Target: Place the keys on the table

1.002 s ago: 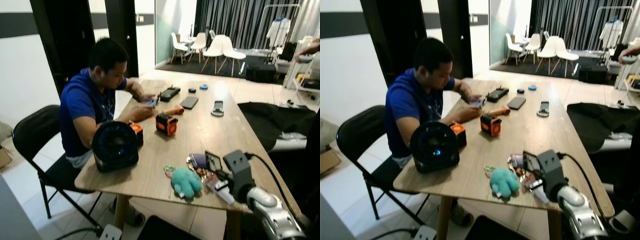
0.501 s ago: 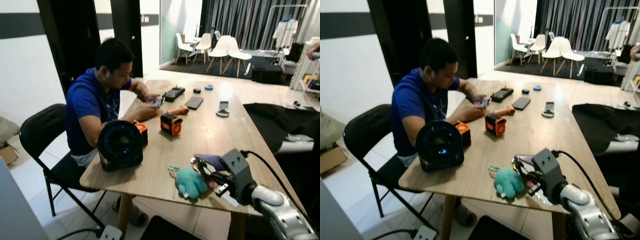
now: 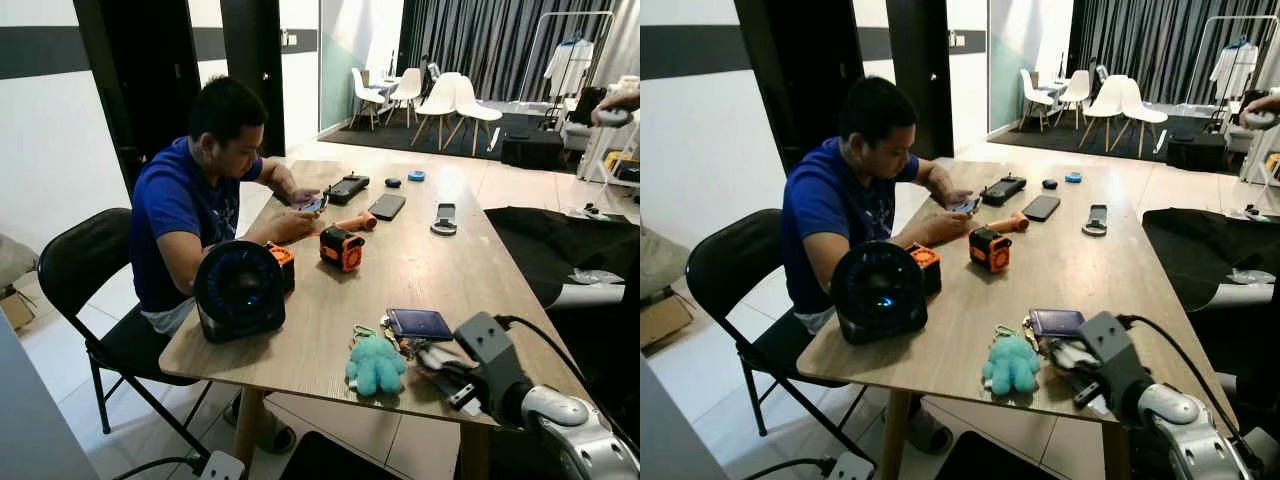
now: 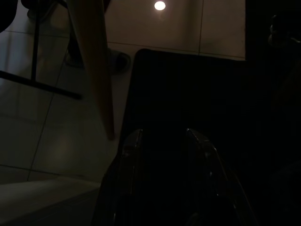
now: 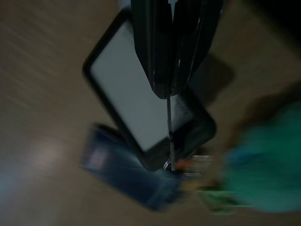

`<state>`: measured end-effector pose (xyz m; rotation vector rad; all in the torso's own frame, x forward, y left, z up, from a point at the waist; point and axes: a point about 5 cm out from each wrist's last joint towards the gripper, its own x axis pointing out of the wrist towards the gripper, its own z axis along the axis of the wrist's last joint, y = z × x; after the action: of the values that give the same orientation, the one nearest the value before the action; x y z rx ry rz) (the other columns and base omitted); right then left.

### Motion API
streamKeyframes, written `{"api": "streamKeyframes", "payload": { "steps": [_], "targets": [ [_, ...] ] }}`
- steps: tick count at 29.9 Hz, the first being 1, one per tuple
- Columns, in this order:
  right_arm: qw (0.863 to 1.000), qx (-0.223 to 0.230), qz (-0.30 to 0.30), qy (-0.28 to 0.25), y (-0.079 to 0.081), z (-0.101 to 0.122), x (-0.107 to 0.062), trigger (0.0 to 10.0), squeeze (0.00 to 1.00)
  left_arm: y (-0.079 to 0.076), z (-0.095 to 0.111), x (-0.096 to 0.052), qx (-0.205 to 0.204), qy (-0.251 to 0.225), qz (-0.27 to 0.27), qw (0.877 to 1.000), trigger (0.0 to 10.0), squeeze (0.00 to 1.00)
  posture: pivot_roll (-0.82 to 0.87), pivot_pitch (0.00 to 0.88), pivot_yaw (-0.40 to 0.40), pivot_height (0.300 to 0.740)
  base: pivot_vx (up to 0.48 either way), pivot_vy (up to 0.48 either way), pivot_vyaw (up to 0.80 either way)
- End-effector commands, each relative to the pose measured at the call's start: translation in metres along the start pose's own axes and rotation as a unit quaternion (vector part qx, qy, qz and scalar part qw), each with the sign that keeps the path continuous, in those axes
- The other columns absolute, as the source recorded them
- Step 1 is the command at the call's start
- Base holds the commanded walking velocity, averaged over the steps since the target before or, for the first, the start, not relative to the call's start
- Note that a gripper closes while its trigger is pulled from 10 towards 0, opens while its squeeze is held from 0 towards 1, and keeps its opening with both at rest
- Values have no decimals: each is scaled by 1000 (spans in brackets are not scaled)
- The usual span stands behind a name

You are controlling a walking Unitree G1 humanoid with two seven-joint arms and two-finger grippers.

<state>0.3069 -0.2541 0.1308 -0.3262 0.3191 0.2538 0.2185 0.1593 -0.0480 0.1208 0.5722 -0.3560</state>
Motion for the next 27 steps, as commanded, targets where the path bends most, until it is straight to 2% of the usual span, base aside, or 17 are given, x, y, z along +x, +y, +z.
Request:
{"api": "streamKeyframes", "payload": {
  "steps": [1,8,17,21,22,23,24,27],
  "targets": [
    [999,8,-45,-4,-10,-1,0,10000,0,1,-1,-1,4,1,-1,1000,10000,0,39,23,30,740,0,0,0],
    [996,26,-79,-11,-18,-2,4,10000,0,2,-2,-1,5,2,3,1000,10000,0,44,23,29,740,0,0,0],
    [996,26,-80,-22,-16,2,9,10000,0,4,-2,-2,6,4,6,1000,10000,0,45,24,29,740,0,0,0],
    [997,40,-58,-33,-11,5,11,10000,0,4,-3,-2,7,4,6,1000,10000,0,45,23,29,740,0,0,0],
    [997,46,-36,-42,-7,8,11,10000,67,3,-3,-2,7,4,6,1000,10000,0,44,24,30,740,0,0,0],
    [997,48,-29,-45,-5,9,11,10000,208,3,-3,-2,7,4,5,1000,10000,0,44,24,30,740,0,0,0],
    [997,50,-20,-48,-3,10,11,10000,565,3,-3,-2,7,4,5,1000,10000,0,43,24,30,740,0,0,0],
    [997,51,-12,-51,-1,11,11,10000,565,3,-3,-2,7,4,5,1000,10000,0,43,24,30,740,0,0,0]
  ]
}}
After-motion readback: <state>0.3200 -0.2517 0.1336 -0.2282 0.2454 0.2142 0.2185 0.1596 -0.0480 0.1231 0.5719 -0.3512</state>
